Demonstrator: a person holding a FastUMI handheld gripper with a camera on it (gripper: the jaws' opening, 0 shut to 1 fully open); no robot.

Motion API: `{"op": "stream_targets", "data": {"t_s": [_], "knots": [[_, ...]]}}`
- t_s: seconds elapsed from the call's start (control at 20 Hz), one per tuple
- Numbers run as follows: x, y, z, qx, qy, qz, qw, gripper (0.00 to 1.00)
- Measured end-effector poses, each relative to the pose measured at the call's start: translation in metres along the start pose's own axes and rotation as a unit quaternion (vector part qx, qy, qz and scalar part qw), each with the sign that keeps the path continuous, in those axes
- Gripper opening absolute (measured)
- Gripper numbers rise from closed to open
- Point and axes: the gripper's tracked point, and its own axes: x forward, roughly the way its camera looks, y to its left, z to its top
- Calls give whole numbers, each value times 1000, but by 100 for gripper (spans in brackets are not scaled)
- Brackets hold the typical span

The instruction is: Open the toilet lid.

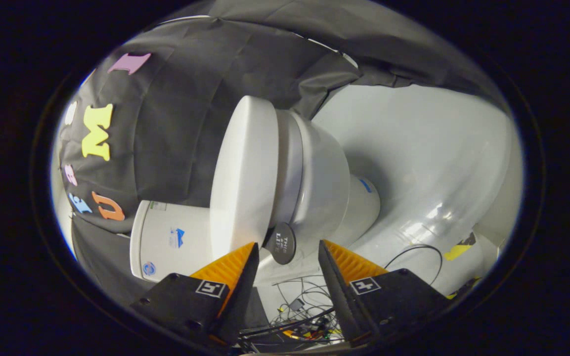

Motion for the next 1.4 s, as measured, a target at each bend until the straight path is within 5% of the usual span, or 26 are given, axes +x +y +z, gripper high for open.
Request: {"op": "stream_targets", "data": {"t_s": [0.45,0.75,0.85,1.4], "knots": [[6,10,-4,-6,12,15,1000,41],[8,8,1,17,6,24,1000,31],[4,8,8,29,-1,21,999,19],[2,14,8,72,-22,19,997,8]]}}
